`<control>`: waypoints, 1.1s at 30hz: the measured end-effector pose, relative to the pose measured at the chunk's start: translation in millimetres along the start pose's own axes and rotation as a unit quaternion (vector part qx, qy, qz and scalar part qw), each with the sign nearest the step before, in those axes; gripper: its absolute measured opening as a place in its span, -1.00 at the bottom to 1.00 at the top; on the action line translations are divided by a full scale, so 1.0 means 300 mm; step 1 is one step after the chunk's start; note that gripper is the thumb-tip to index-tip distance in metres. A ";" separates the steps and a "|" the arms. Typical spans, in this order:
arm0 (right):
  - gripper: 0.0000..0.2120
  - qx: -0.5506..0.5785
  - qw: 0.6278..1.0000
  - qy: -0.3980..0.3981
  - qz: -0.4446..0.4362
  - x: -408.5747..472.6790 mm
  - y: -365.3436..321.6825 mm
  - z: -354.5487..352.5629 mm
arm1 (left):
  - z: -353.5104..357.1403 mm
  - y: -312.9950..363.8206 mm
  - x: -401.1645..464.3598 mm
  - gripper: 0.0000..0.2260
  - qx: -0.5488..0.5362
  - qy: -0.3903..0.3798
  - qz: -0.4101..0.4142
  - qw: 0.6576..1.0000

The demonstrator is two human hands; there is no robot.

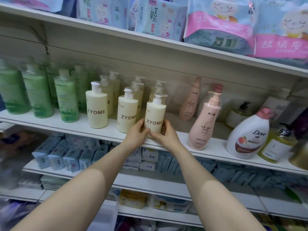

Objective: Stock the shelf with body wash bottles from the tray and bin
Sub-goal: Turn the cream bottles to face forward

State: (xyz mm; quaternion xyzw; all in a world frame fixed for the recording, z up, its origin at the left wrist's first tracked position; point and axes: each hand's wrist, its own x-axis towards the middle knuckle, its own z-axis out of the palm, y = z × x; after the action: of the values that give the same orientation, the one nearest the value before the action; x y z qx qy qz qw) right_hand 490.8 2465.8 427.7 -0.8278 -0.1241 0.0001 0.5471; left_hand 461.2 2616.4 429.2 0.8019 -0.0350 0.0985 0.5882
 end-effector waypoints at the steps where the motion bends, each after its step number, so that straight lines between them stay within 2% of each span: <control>1: -0.23 -0.002 1.000 0.000 0.000 0.001 0.004 0.001 | 0.001 -0.002 -0.001 -0.56 -0.001 0.003 0.000 1.000; 10: -0.22 -0.050 0.998 0.023 -0.017 -0.019 -0.007 0.004 | 0.007 -0.010 -0.050 -0.53 0.017 0.045 0.038 0.998; 12: -0.26 -0.062 0.996 0.050 -0.034 -0.058 -0.014 0.000 | 0.011 -0.034 -0.074 -0.52 0.039 0.071 0.066 0.995; 16: -0.43 -0.113 0.984 0.125 -0.062 -0.164 -0.012 -0.026 | 0.058 -0.020 -0.157 -0.63 0.036 0.140 0.105 0.984; 21: -0.67 -0.128 0.953 0.255 -0.099 -0.295 -0.010 -0.134 | 0.175 0.065 -0.185 -0.67 0.029 0.075 0.156 0.985; 25: -0.57 -0.102 0.935 0.329 -0.085 -0.340 0.014 -0.283 | 0.298 0.129 -0.154 -0.55 0.041 0.013 0.151 0.988; 27: -0.43 -0.096 0.942 0.317 -0.050 -0.331 0.034 -0.360 | 0.352 0.147 -0.131 -0.50 0.057 0.000 0.133 0.989; 30: -0.25 -0.088 0.967 0.237 0.022 -0.300 0.078 -0.447 | 0.411 0.156 -0.097 -0.47 0.072 -0.009 0.116 0.991; 33: -0.31 -0.083 0.984 0.152 0.031 -0.260 0.123 -0.477 | 0.444 0.150 -0.063 -0.52 0.079 -0.007 0.099 0.992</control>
State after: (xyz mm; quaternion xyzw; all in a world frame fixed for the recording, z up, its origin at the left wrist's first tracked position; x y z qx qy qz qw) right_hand 442.3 2306.4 441.0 -0.8644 -0.0133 -0.1188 0.4884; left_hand 450.5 2475.0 429.1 0.8391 -0.1106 0.1528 0.5102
